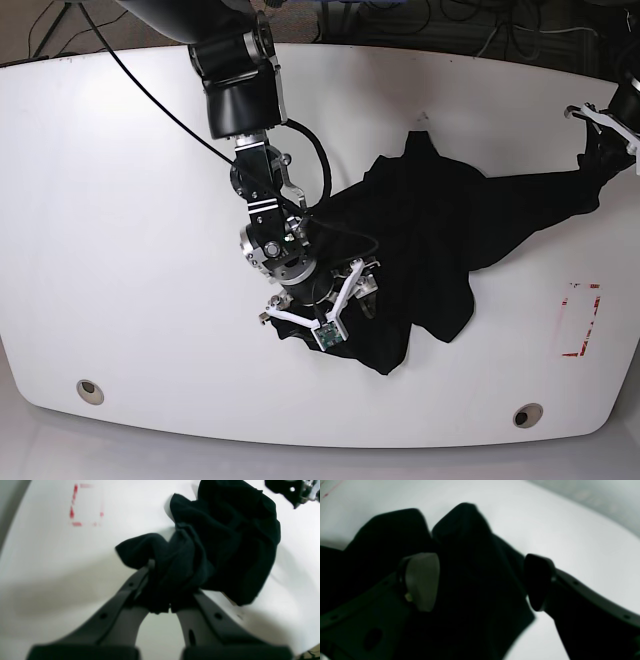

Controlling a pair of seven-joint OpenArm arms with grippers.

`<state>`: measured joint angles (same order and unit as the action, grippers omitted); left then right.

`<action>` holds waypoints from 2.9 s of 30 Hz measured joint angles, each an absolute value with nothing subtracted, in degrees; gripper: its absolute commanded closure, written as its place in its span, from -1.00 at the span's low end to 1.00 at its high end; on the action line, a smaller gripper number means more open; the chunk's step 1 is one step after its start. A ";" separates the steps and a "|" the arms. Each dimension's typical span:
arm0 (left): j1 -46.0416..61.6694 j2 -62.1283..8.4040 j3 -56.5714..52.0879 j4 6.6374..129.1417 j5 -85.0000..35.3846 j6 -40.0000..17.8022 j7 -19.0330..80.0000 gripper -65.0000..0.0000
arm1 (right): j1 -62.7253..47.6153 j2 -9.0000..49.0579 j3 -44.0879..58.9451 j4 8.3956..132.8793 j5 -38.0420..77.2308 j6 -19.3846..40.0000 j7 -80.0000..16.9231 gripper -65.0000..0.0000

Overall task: Layout the t-shirt on the table in an organized manner, then fold the t-shirt properly
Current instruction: 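Regrasp the shirt fabric with the right gripper near the bunched part, then drag the shirt with both grippers apart, spreading it across the table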

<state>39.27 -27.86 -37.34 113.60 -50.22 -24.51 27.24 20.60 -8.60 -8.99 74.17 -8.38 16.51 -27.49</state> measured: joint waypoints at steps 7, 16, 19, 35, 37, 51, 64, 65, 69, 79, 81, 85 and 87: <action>39.07 -27.00 -37.34 113.62 -47.16 -24.49 26.94 1.00 | 23.51 -8.54 -8.95 67.07 -3.51 16.16 -27.64 -0.56; 39.20 -24.10 -37.08 113.60 -43.31 -24.51 27.20 1.00 | 23.62 -8.43 -10.02 66.24 -2.55 15.66 -27.31 -0.23; 39.03 -24.29 -37.10 113.60 -43.07 -24.47 27.03 1.00 | 23.59 -8.29 -11.55 65.58 -2.48 15.73 -27.24 0.01; 39.05 -24.16 -37.15 113.60 -43.09 -24.49 27.00 1.00 | 23.88 -8.43 -12.45 61.39 -2.07 15.90 -24.80 0.77; 39.05 -24.18 -37.15 113.60 -43.09 -24.49 27.00 1.00 | 23.88 -8.45 -12.47 61.39 -2.04 15.92 -24.64 1.00; 39.03 -24.34 -37.15 113.60 -43.09 -24.49 27.00 1.00 | 22.31 -8.45 -11.60 67.22 -2.13 16.08 -25.63 1.00; 37.01 -24.36 -37.21 113.62 -43.11 -24.51 26.61 1.00 | 20.97 -7.97 -9.06 79.92 -2.74 16.05 -31.92 1.00; 37.01 -24.36 -37.23 113.62 -43.07 -24.51 26.65 1.00 | 20.73 -7.97 -9.06 80.68 -2.61 16.08 -31.94 1.00; 37.01 -24.32 -37.23 113.60 -43.07 -24.51 27.07 1.00 | 19.86 -7.14 -9.37 84.18 -2.55 16.45 -31.97 1.00; 32.14 -24.38 -37.23 113.51 -37.45 -24.62 27.00 1.00 | 18.94 -0.71 -8.99 88.84 -2.66 16.08 -31.00 1.00; 31.09 -24.29 -37.10 113.40 -34.94 -24.56 27.09 1.00 | 18.39 0.56 -8.99 90.28 -2.55 15.99 -30.44 1.00; 27.38 -23.97 -36.12 113.32 -29.78 -24.56 27.44 1.00 | 18.39 3.03 -9.30 93.08 -2.11 16.69 -30.41 1.00; 24.84 -23.90 -35.92 113.32 -28.10 -24.84 27.44 1.00 | 18.63 3.99 -9.32 94.26 -2.02 16.75 -30.24 1.00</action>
<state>24.84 -23.90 -35.92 113.32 -28.10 -24.84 27.44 18.63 3.99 -9.32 94.26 -2.02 16.75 -30.24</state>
